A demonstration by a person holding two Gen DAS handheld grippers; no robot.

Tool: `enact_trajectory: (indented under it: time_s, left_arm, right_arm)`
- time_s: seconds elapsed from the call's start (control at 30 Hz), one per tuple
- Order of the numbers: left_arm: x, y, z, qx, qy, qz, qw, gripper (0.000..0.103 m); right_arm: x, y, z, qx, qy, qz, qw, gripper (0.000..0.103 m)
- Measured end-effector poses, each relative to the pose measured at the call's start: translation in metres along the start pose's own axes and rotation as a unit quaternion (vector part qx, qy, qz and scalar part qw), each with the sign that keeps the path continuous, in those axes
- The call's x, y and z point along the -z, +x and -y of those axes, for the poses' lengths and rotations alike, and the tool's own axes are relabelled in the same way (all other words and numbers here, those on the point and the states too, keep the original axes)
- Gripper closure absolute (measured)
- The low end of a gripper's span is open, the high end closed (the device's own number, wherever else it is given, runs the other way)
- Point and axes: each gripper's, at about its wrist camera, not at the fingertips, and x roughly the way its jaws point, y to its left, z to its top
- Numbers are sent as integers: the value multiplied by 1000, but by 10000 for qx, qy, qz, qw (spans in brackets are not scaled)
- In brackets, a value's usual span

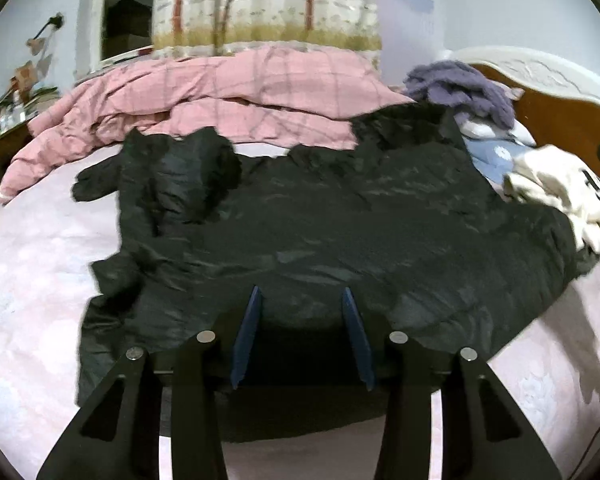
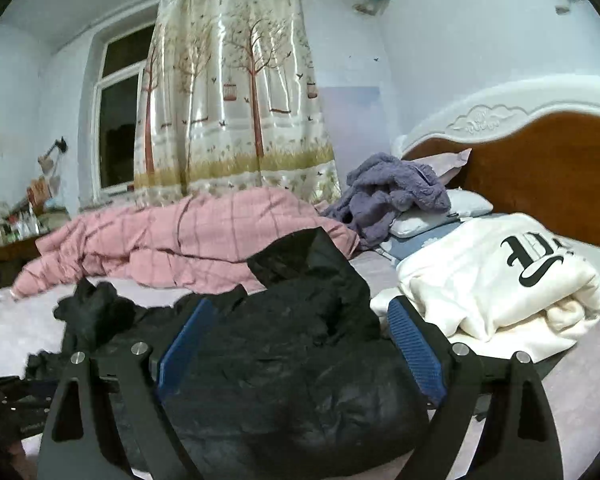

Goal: Fold large clothes

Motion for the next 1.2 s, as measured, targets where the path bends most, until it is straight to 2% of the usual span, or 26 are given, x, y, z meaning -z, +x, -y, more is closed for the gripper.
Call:
enact_trajectory:
  time_s: [0.03,0.07,0.13,0.17,0.2,0.23,0.27,0.3,0.33,0.4,0.43,0.5,0.57,0.63,0.67,0.7,0.77,0.83,0.87,0.93,1.0,1.07,1.1,1.13,1.17,1.2]
  left_arm:
    - [0,1,-5,-58,-62,-6,10000,61]
    - [0,3,-10,-72,-143,-49,9999,62]
    - [3,8,-20,-75,-392,-187,9990,74]
    - [7,11,-26,15,-599,-280,9978,76]
    - [9,13,-30,126,-737,-353,9966,79]
    - [11,15,-32,266,-860,-425,9950,83]
    - [12,16,-31,345,-890,-436,9945,84]
    - [13,16,-28,389,-819,-383,9951,85]
    - [15,19,-22,300,-654,-353,9968,85]
    - [25,36,-10,-56,-311,-671,9972,86]
    - [27,40,-10,-112,-348,-731,9967,86]
    - [26,40,-18,-22,-532,-747,9958,88]
    - [28,44,-28,27,-762,-807,9938,94]
    - [28,45,-32,-21,-886,-821,9927,99]
    - [28,44,-32,-119,-914,-796,9926,100]
    - [28,40,-34,-264,-937,-736,9925,100]
    - [23,23,-38,-745,-867,-468,9923,100]
    - [14,1,-51,-1215,-714,-18,9900,100]
    - [10,-4,-61,-1329,-712,29,9886,100]
    - [9,-9,-86,-1290,-1004,-42,9865,100]
    - [12,-16,-106,-1083,-1344,-38,9850,97]
    - [14,-23,-120,-619,-1631,-56,9847,70]
    - [12,-26,-124,-440,-1724,-15,9840,41]
    - [12,-30,-127,-291,-1789,66,9834,29]
    - [14,-32,-127,-218,-1780,83,9837,28]
    - [15,-31,-126,-173,-1704,-19,9852,28]
  right_arm:
    - [1,2,-2,-85,-5,-42,10000,13]
    - [1,5,-6,-35,-78,-113,9999,20]
    - [9,20,-24,790,-526,-408,9947,31]
    - [14,23,-28,627,-545,-524,9952,38]
    - [22,32,-34,56,-463,-866,9952,40]
    - [30,38,-38,-362,-392,-1213,9912,49]
    - [39,48,-45,-922,-267,-1641,9818,58]
    - [48,56,-53,-1409,-179,-1990,9697,61]
    - [55,61,-61,-1653,-184,-2178,9617,68]
    - [64,69,-76,-1898,-386,-2328,9530,72]
    - [68,73,-83,-1951,-583,-2391,9494,73]
    - [86,93,-93,-1699,-1069,-2860,9370,74]
    - [97,111,-81,-1319,-926,-3284,9307,84]
    - [90,111,-62,-830,-809,-3190,9406,89]
    - [86,106,-52,-316,-1048,-2943,9494,89]
    - [83,103,-42,-50,-1185,-2803,9526,89]
    - [81,105,-11,133,-1052,-2897,9512,89]
    - [78,109,23,426,-538,-2993,9517,89]
    - [75,110,33,486,-386,-2976,9527,89]
    - [67,108,50,906,-346,-2808,9549,89]
    - [60,101,70,885,-64,-2624,9609,89]
    - [52,88,92,505,410,-2335,9702,83]
    - [47,76,99,318,599,-2097,9754,79]
    - [45,66,104,268,640,-1908,9792,60]
    - [43,57,105,282,628,-1654,9838,24]
    - [42,52,106,290,636,-1506,9861,9]
